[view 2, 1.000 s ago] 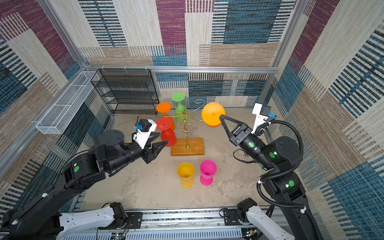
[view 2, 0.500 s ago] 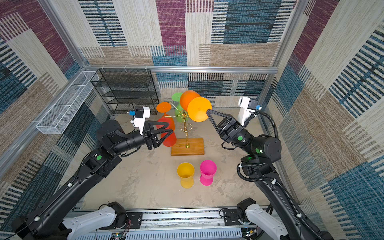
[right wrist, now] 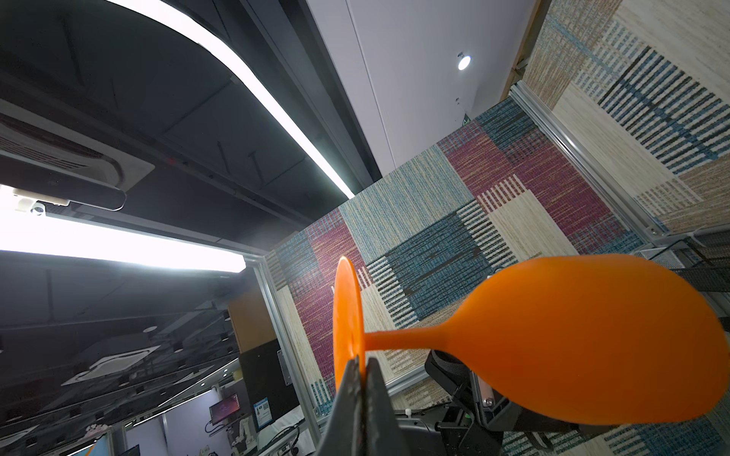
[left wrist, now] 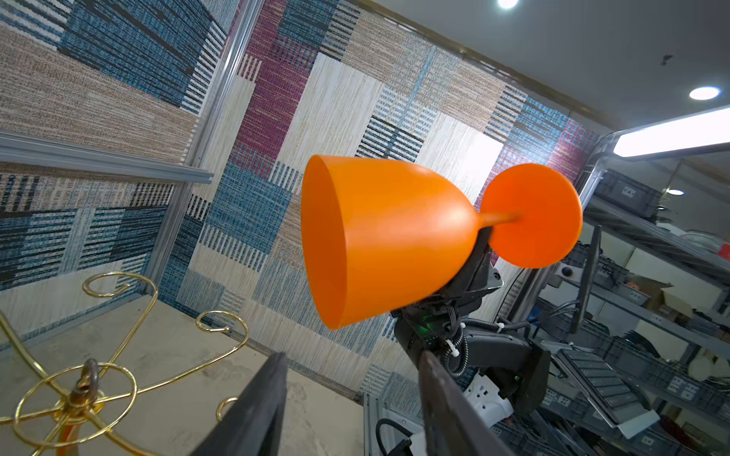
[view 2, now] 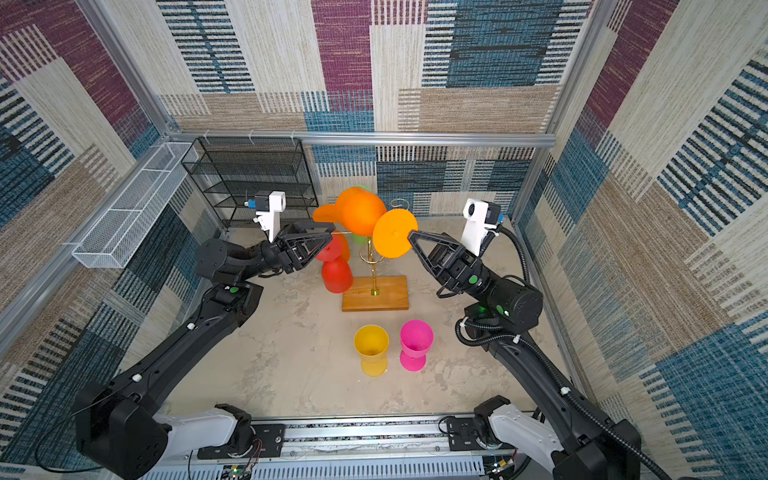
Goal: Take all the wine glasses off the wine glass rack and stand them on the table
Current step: 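Raise the orange glass toward the left gripper while the left gripper reaches in, then close the left gripper on the orange glass bowl held by the right gripper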
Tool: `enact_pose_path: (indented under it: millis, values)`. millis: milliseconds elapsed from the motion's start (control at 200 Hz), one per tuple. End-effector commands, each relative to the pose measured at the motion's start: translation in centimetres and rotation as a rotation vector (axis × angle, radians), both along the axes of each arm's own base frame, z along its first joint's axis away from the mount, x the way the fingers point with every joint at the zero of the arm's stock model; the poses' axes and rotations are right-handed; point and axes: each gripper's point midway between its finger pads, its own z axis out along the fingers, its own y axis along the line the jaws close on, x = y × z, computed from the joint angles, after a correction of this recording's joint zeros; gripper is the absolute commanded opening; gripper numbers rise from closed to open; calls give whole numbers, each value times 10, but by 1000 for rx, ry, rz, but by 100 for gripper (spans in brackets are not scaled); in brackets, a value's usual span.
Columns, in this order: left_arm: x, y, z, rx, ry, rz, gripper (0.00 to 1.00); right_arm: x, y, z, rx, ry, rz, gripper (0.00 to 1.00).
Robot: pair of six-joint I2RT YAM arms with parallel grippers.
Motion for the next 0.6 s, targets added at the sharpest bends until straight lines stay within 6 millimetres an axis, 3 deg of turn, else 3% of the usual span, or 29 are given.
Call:
enact_pose_path:
  millis: [0,421,596]
  values:
    - [-18,2,16,-50,-66,-89,56,-14,-5,4,30,-43,42,0]
    - [-21,1,17,-76,-83,-144,56,0,-3,-14,67,41,106,0]
    - [-23,1,20,-97,-73,-177,46,5,-2,-18,83,64,127,0]
